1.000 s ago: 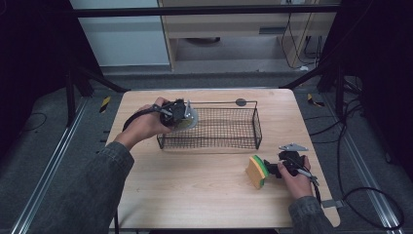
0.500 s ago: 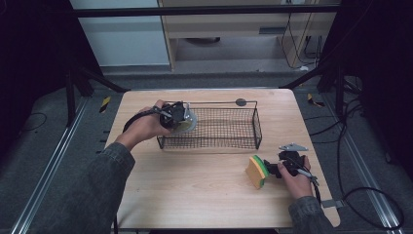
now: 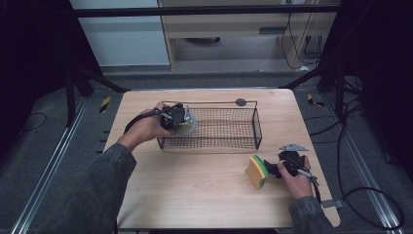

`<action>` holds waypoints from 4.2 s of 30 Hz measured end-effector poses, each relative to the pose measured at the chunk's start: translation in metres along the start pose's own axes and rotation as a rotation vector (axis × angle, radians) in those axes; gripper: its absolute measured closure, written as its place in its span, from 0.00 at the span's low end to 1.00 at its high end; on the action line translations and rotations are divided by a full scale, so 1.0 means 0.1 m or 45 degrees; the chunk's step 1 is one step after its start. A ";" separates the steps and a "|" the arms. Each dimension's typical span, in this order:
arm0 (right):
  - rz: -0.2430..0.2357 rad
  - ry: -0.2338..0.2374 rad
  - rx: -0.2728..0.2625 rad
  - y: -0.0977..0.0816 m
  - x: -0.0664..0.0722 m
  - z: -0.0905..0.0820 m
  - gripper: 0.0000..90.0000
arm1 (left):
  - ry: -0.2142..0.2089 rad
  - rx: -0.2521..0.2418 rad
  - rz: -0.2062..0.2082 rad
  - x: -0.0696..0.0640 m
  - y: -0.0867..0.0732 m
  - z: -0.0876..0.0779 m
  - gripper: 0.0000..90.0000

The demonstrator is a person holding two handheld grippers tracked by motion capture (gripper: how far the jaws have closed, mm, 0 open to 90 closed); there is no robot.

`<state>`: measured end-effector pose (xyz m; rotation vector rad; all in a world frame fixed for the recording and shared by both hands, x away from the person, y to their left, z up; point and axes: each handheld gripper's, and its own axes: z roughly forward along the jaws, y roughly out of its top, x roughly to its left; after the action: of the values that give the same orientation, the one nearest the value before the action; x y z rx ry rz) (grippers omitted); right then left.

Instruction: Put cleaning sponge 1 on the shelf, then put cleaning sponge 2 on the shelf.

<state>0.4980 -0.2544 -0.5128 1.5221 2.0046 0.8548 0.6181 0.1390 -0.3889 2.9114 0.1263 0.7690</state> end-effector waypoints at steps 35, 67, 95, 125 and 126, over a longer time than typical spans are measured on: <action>-0.003 0.002 -0.001 -0.01 0.00 -0.01 0.01 | -0.118 0.022 -0.039 0.01 0.05 0.27 0.78; 0.002 0.004 0.000 -0.01 0.01 -0.01 0.01 | -0.167 -0.045 -0.099 0.01 0.06 0.19 0.73; 0.000 0.005 -0.004 -0.01 0.00 -0.01 0.01 | 0.062 -0.348 -0.435 -0.03 0.09 -0.35 0.13; -0.100 0.044 0.184 -0.28 0.20 -0.73 0.20 | 0.103 -0.418 -0.951 -1.37 -1.09 -0.13 0.05; -0.100 0.044 0.184 -0.28 0.20 -0.73 0.20 | 0.103 -0.418 -0.951 -1.37 -1.09 -0.13 0.05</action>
<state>0.4233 -0.2542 -0.4824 1.5034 2.1776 0.7235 0.4882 0.2328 -0.4600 2.2495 0.9282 0.6755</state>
